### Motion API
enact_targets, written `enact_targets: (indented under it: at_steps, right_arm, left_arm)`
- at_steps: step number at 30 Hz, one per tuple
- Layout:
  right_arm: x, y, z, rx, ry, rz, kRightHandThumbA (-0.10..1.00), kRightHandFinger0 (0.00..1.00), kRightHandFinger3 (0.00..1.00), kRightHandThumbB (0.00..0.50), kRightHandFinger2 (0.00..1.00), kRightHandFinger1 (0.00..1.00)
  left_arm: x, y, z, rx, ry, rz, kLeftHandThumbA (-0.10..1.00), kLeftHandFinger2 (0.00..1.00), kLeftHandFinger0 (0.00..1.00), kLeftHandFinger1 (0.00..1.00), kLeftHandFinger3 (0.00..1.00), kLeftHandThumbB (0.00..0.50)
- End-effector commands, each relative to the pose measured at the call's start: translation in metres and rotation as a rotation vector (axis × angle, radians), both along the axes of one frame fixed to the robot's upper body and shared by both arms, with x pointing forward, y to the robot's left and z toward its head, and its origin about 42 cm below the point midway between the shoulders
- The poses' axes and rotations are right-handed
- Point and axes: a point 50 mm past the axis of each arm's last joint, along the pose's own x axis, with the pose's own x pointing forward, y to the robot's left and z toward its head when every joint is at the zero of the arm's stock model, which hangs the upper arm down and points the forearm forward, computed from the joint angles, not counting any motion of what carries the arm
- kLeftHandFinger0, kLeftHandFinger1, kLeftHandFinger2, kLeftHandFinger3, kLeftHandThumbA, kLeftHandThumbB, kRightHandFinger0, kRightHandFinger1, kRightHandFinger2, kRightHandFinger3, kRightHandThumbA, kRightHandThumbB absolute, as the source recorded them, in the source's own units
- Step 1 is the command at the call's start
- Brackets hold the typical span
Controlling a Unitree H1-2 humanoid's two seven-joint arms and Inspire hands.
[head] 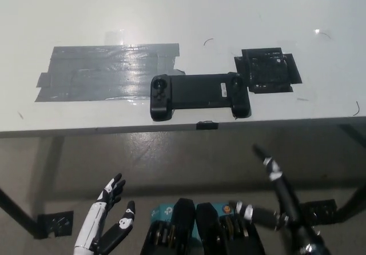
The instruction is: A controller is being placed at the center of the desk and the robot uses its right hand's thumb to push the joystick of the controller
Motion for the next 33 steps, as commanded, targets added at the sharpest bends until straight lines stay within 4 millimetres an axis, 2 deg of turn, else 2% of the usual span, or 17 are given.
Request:
enact_targets:
  at_steps: [1, 5, 8, 12, 15, 19, 21, 25, 26, 28, 33]
  right_arm:
    - [0.030, -0.001, 0.062, 0.076, -0.234, -0.082, 1.00, 1.00, 1.00, 0.252, 1.00, 1.00]
    - [0.061, -0.004, 0.097, 0.072, -0.262, -0.128, 1.00, 1.00, 1.00, 0.241, 1.00, 1.00]
    - [0.084, -0.005, 0.116, 0.090, -0.243, -0.126, 1.00, 1.00, 1.00, 0.220, 1.00, 1.00]
    - [0.117, -0.004, 0.129, 0.149, -0.203, -0.123, 1.00, 1.00, 1.00, 0.243, 1.00, 1.00]
    - [0.147, 0.001, 0.137, 0.131, -0.174, -0.129, 0.99, 1.00, 1.00, 0.288, 1.00, 1.00]
    - [0.174, 0.006, 0.141, 0.097, -0.124, -0.153, 1.00, 1.00, 1.00, 0.328, 1.00, 1.00]
    - [0.187, 0.011, 0.139, 0.086, -0.088, -0.161, 1.00, 1.00, 1.00, 0.376, 1.00, 1.00]
    - [0.202, 0.016, 0.132, 0.082, -0.046, -0.160, 1.00, 1.00, 1.00, 0.367, 1.00, 1.00]
    - [0.207, 0.018, 0.129, 0.090, -0.017, -0.162, 1.00, 1.00, 1.00, 0.385, 1.00, 1.00]
    - [0.212, 0.021, 0.127, 0.090, 0.010, -0.167, 1.00, 1.00, 1.00, 0.389, 1.00, 1.00]
    - [0.224, 0.027, 0.128, 0.048, 0.049, -0.189, 1.00, 1.00, 1.00, 0.352, 1.00, 1.00]
  left_arm:
    - [0.002, -0.002, 0.012, 0.008, -0.070, -0.019, 0.48, 1.00, 1.00, 1.00, 1.00, 0.000]
    - [0.003, -0.001, 0.013, -0.020, -0.067, -0.005, 0.47, 1.00, 1.00, 1.00, 1.00, 0.008]
    - [0.002, -0.001, 0.013, -0.010, -0.065, -0.010, 0.48, 1.00, 1.00, 1.00, 1.00, 0.000]
    - [0.002, -0.002, 0.014, -0.001, -0.072, -0.018, 0.46, 1.00, 1.00, 1.00, 1.00, 0.000]
    - [0.001, -0.002, 0.014, -0.003, -0.066, -0.014, 0.45, 1.00, 1.00, 1.00, 1.00, 0.006]
    - [0.005, -0.003, 0.016, 0.003, -0.074, -0.019, 0.45, 1.00, 1.00, 1.00, 1.00, 0.000]
    - [0.004, -0.003, 0.016, 0.005, -0.076, -0.019, 0.46, 1.00, 1.00, 1.00, 1.00, 0.000]
    - [0.003, -0.002, 0.016, -0.006, -0.082, -0.019, 0.44, 1.00, 1.00, 1.00, 1.00, 0.000]
    - [0.002, -0.002, 0.016, 0.004, -0.079, -0.022, 0.45, 1.00, 1.00, 1.00, 1.00, 0.000]
    - [0.003, -0.002, 0.015, 0.002, -0.076, -0.027, 0.46, 1.00, 1.00, 1.00, 1.00, 0.000]
    - [0.005, -0.004, 0.017, -0.016, -0.080, -0.022, 0.45, 1.00, 1.00, 1.00, 1.00, 0.000]
